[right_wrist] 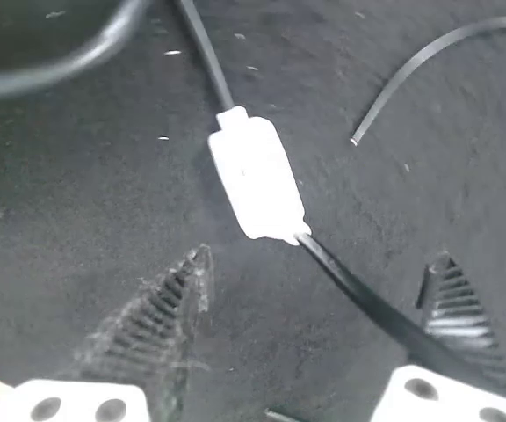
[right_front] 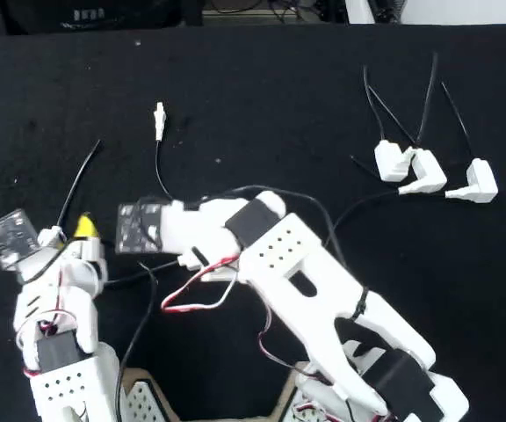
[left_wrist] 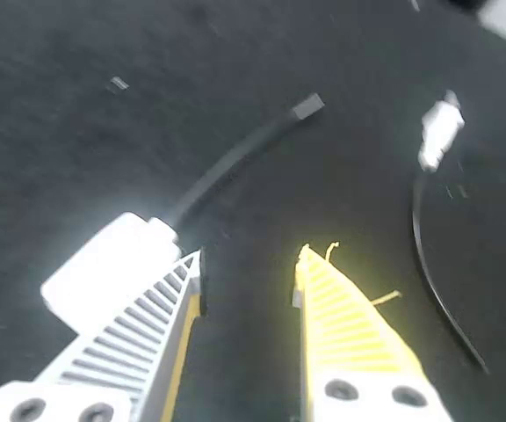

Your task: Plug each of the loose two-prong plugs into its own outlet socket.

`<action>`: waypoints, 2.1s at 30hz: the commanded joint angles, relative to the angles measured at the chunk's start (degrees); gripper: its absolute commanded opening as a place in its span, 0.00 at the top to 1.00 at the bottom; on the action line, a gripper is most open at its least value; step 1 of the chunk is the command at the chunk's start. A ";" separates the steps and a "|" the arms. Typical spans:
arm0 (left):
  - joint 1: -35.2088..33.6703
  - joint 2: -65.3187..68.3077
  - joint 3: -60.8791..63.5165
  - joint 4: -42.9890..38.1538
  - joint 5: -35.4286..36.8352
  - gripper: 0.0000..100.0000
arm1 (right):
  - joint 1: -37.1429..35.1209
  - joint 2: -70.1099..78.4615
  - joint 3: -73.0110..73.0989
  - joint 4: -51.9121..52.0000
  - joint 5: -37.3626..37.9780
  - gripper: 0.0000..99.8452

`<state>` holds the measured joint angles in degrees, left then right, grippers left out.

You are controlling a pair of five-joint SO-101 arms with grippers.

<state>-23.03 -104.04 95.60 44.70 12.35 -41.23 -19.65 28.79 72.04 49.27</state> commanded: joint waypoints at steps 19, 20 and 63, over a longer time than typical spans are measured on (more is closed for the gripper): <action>-6.81 -0.44 -2.33 -3.34 0.62 0.82 | -4.48 13.05 -3.74 -4.57 6.95 0.65; -6.90 -0.44 -2.33 -3.34 0.62 0.82 | -4.48 13.85 -4.18 -4.66 6.95 0.65; -6.73 -0.44 -2.33 -3.52 0.62 0.82 | 45.10 18.33 -24.22 3.69 -29.10 0.99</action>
<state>-29.71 -104.04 95.60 42.33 12.35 -7.30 1.63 11.30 74.24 27.30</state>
